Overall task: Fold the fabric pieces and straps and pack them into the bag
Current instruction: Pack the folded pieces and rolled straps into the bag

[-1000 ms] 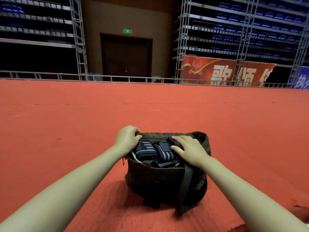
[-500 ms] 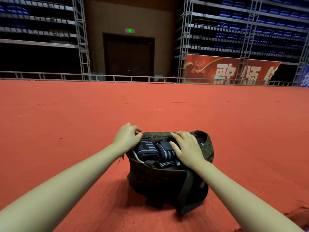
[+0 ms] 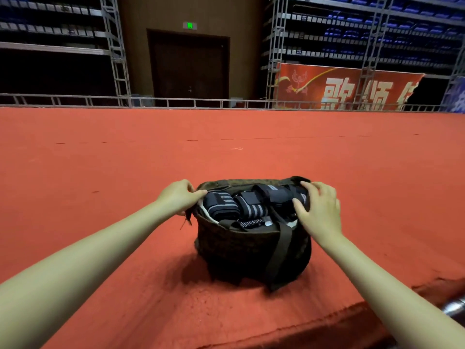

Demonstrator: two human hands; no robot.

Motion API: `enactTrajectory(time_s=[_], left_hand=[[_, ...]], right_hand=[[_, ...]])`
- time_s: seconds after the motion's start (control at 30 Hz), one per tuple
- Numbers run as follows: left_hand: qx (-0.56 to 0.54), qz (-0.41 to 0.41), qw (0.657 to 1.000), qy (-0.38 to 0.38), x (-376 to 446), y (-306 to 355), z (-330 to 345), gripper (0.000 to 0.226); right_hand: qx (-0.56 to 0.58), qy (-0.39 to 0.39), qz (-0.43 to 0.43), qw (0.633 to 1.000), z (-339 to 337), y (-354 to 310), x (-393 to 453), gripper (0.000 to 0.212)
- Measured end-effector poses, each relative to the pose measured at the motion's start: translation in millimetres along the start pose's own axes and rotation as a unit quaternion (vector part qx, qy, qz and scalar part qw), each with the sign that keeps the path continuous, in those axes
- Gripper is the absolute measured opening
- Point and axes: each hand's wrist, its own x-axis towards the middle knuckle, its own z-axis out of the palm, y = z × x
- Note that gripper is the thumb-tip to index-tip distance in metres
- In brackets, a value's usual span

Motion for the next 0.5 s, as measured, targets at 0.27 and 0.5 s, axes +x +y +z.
enactTrajectory(time_s=[0.27,0.5], left_hand=[[-0.291,-0.059,0.955,0.016,-13,2,24,0.026],[-0.424,-0.016,0.895,0.138,-3,11,12,0.017]], right_hand=[[-0.023,-0.149,0.186,0.971,5,17,59,0.045],[0.067,-0.117,0.173,0.976,-13,29,88,0.027]])
